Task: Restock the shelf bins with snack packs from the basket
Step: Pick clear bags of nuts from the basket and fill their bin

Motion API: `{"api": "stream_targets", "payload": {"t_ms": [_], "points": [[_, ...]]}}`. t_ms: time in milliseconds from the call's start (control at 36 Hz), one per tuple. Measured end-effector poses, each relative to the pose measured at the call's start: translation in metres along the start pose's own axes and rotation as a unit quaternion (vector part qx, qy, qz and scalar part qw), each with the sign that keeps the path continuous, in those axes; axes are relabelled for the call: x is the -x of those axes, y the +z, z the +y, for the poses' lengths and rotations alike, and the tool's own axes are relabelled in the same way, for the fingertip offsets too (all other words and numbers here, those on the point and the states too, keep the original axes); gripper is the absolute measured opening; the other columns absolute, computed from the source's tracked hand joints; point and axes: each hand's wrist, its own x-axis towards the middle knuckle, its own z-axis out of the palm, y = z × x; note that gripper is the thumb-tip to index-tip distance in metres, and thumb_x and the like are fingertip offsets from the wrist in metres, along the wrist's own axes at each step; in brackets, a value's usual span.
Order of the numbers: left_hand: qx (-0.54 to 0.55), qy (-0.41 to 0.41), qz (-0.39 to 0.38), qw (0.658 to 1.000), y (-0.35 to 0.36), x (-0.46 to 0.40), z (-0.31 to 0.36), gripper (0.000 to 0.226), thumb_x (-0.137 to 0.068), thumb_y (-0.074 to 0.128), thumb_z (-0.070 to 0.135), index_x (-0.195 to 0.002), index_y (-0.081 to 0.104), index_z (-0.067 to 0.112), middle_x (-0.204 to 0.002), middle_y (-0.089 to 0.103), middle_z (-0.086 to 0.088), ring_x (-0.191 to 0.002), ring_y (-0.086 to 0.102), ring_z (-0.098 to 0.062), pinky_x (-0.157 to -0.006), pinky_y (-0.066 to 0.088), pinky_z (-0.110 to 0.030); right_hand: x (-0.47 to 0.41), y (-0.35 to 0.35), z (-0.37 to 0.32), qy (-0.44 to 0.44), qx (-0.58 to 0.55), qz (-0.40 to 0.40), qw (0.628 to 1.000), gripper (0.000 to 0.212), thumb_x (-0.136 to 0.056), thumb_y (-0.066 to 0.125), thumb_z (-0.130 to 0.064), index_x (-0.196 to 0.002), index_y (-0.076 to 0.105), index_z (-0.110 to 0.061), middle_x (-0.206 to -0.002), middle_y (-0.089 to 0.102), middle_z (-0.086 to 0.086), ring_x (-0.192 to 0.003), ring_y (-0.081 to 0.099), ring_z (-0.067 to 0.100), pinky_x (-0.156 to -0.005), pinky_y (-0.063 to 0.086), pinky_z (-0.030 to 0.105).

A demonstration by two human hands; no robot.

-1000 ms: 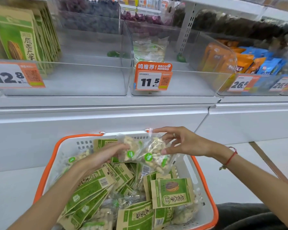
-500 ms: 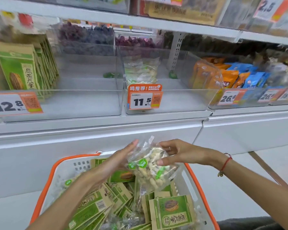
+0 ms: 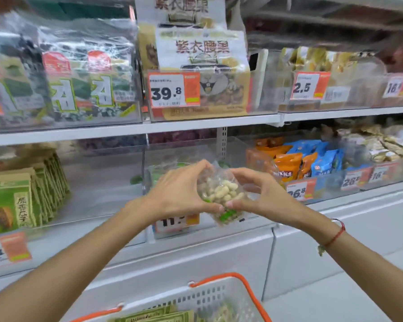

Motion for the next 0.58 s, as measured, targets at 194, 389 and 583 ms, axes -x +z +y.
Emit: {"api": "stream_targets", "payload": {"t_ms": [194,389,583], "points": [[0.079,-0.059,-0.028,0.995,-0.003,-0.05,-0.013,0.069,-0.064,0.076,0.061,-0.121,0.049,0.031,-0.116,0.056,0.016,-0.107,0.055,-0.01,-0.094,0.043,-0.036,-0.04,-0.01,0.008,-0.011,-0.043,0.035,0.998,0.04,-0.08,0.075,-0.023,-0.117,0.061,-0.029,-0.103,0.071,-0.01,-0.094,0.066,0.002,-0.081,0.053,0.019],[0.156,-0.039,-0.027,0.987,-0.004,-0.078,-0.027,0.057,-0.065,0.084,0.044,-0.11,0.049,0.039,-0.113,0.056,0.019,-0.105,0.054,0.001,-0.09,0.042,-0.021,-0.069,-0.017,0.031,-0.023,-0.002,0.054,0.998,0.063,-0.074,0.075,-0.046,-0.131,0.053,-0.03,-0.119,0.063,-0.013,-0.109,0.059,0.001,-0.095,0.05,0.029],[0.003,-0.073,-0.035,0.997,0.029,-0.103,-0.047,0.074,-0.062,0.08,0.055,-0.119,0.039,0.035,-0.125,0.054,0.009,-0.112,0.053,-0.018,-0.091,0.045,-0.04,-0.108,-0.009,0.063,0.004,0.142,-0.039,0.989,0.074,-0.071,0.079,-0.036,-0.136,0.046,-0.023,-0.124,0.059,-0.003,-0.11,0.056,0.014,-0.095,0.047,0.038]]}}
